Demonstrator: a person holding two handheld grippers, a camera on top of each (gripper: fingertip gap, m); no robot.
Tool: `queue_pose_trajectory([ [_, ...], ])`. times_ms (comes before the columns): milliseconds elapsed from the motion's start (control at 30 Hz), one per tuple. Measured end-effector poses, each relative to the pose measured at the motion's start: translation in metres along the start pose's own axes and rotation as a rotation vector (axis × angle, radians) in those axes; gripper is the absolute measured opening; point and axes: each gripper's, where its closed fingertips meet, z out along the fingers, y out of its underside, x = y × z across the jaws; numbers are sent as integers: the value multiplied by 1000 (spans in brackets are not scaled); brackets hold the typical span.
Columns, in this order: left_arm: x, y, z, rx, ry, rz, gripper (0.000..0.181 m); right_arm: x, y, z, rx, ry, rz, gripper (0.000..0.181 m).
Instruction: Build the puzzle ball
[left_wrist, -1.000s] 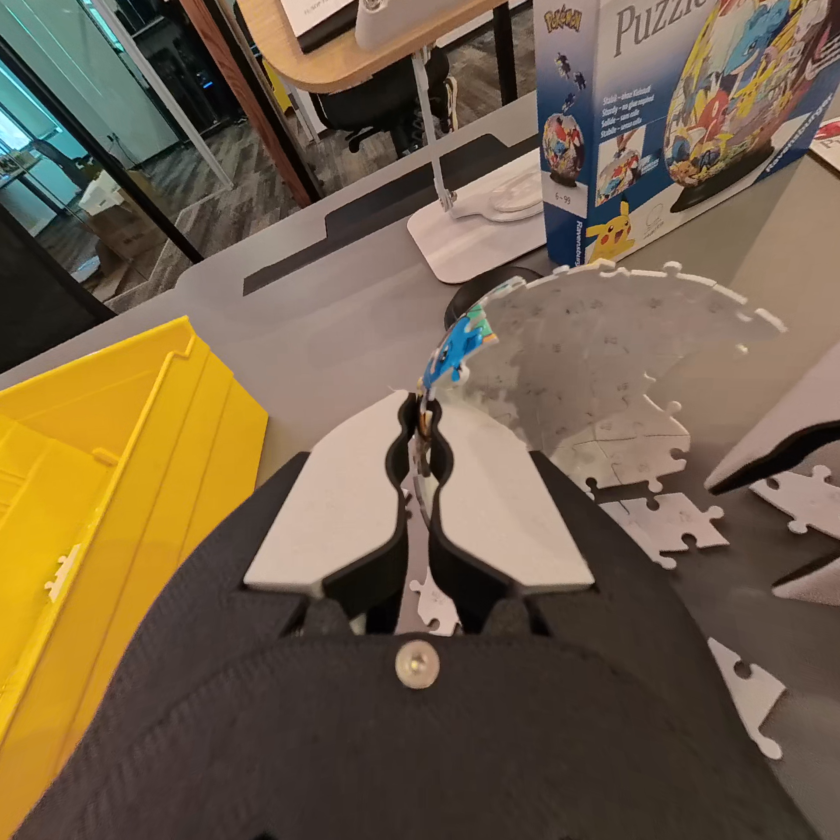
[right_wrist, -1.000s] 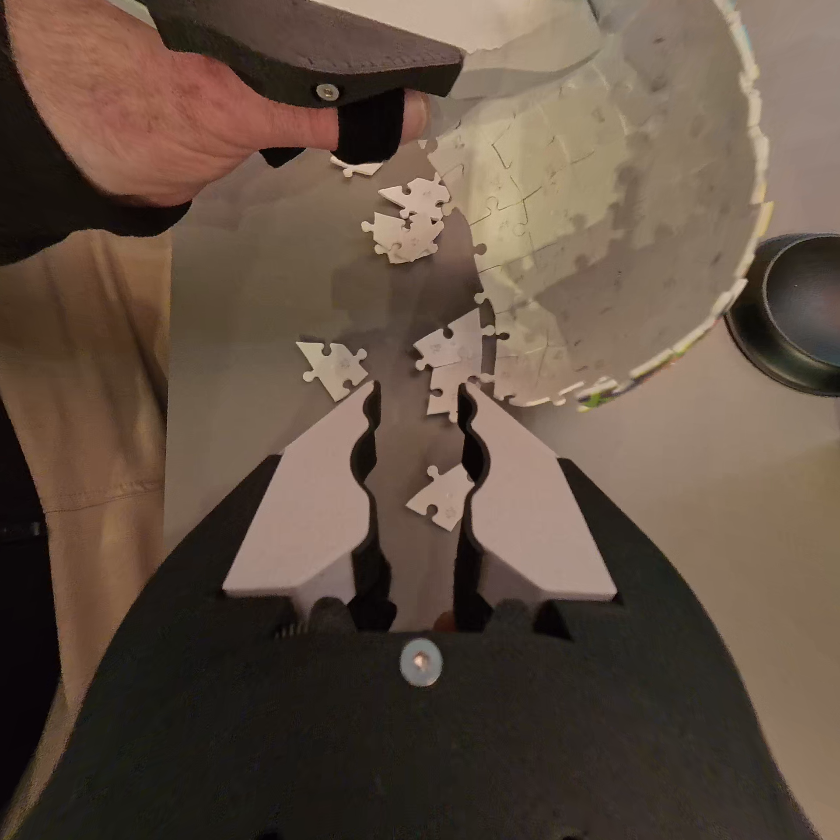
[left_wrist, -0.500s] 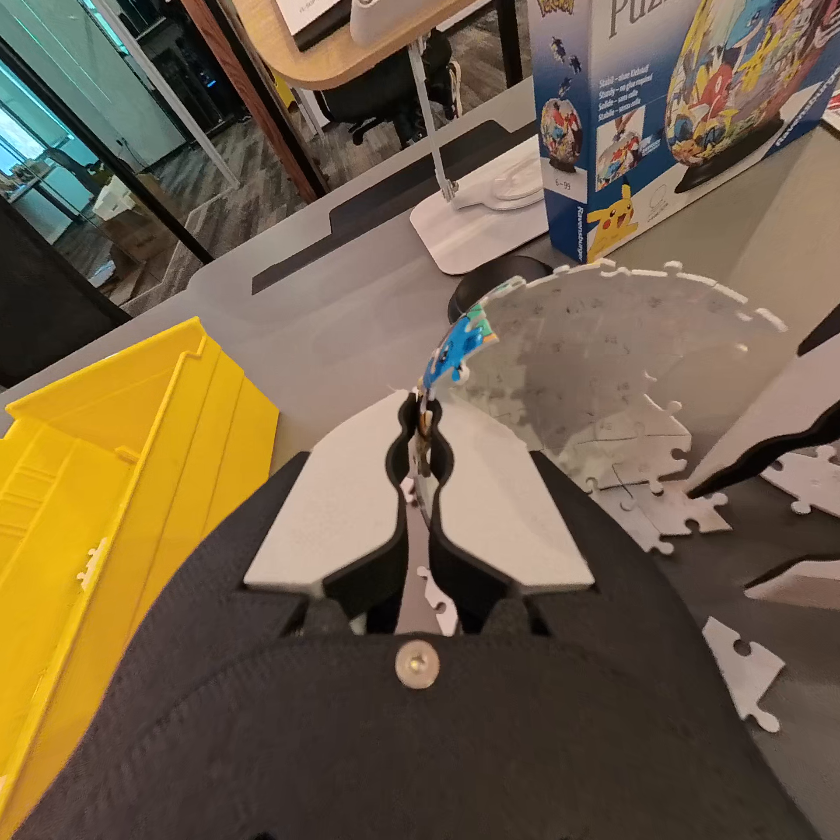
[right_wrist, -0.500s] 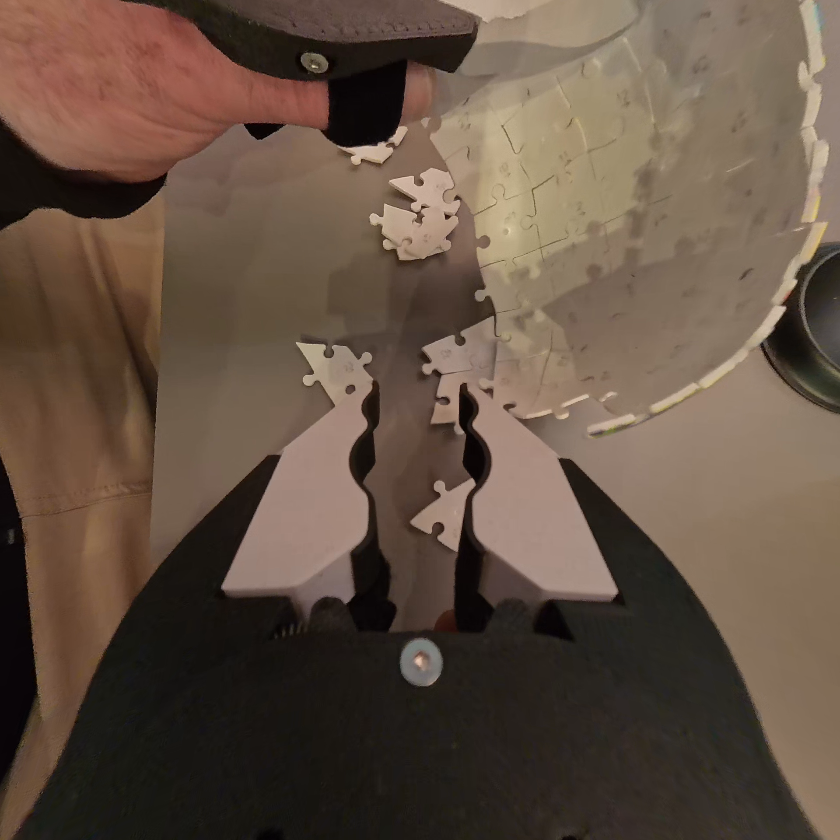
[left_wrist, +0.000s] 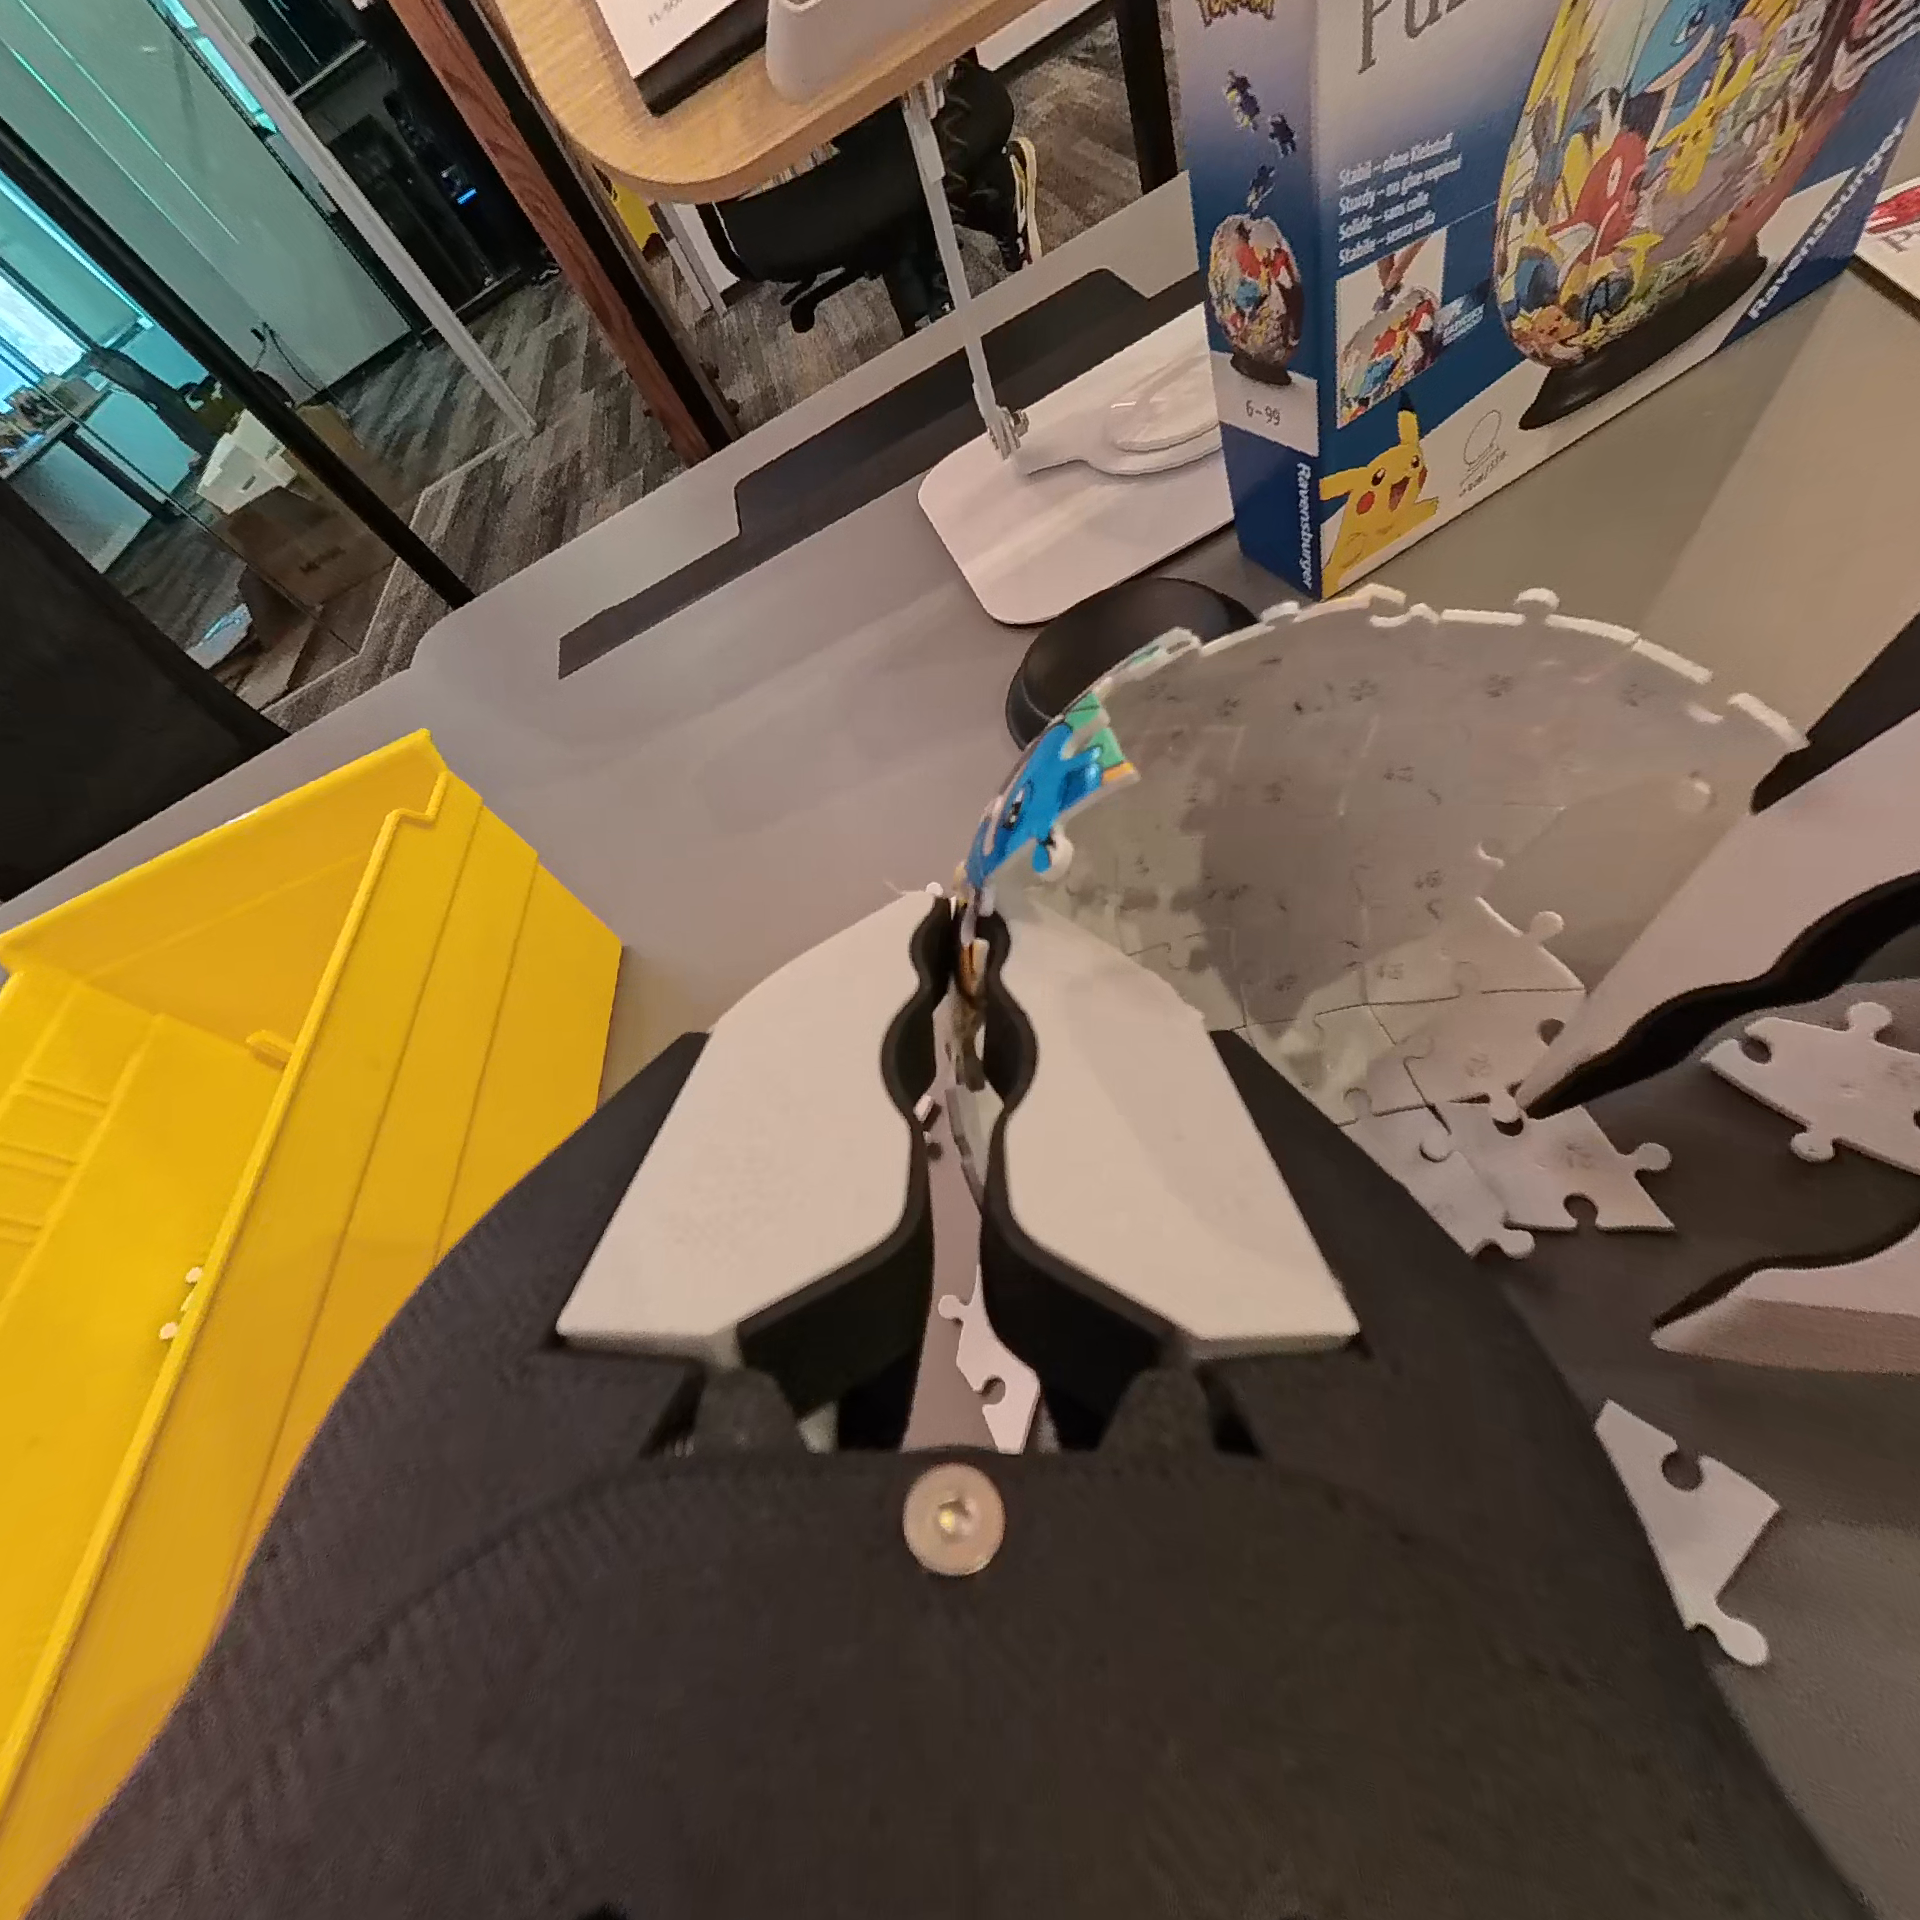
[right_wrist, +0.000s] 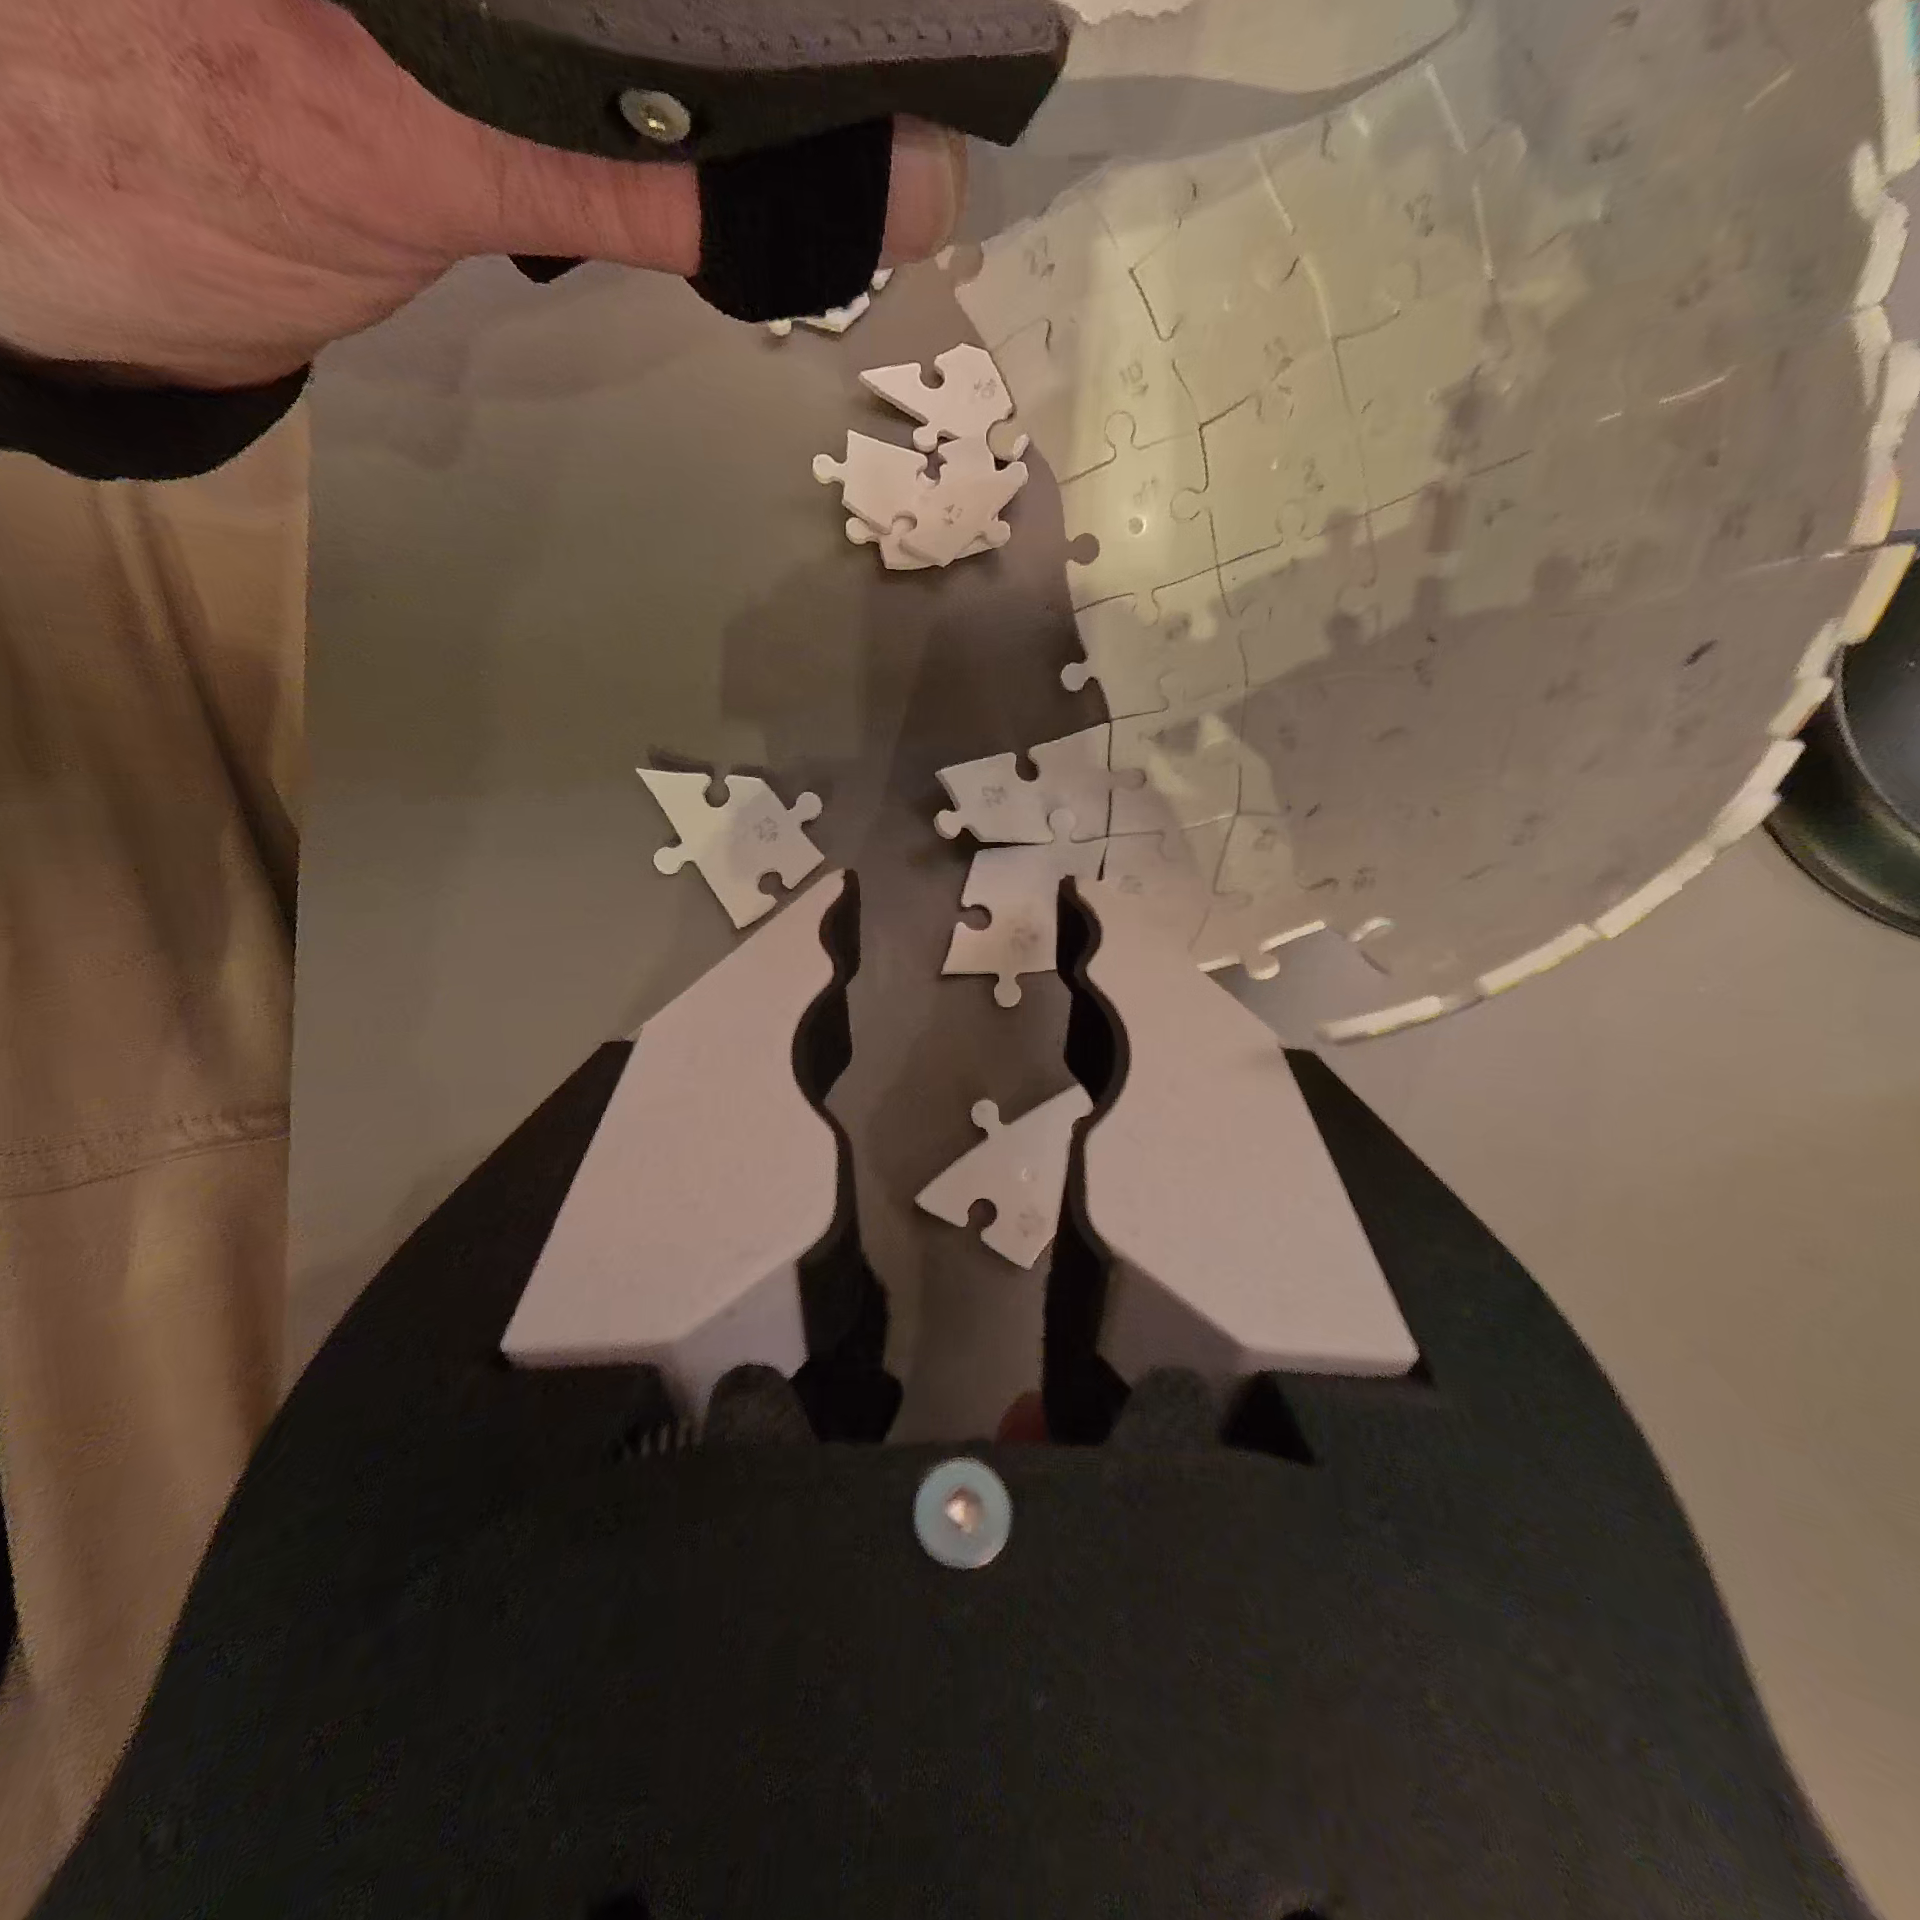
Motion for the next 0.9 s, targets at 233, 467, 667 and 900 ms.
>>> queue_pose_trajectory([
  [233,0,0,0,4,-3,9,3,2,2,3,-13,21,-7,38],
  [467,1,0,-1,8,-4,16,3,4,3,5,-25,44,-13,40],
  [667,3,-3,-2,15,-7,40,3,5,5,7,-33,49,-13,39],
  [900,4,-5,-3,22,-14,67,3,6,7,8,-36,67,-20,37],
])
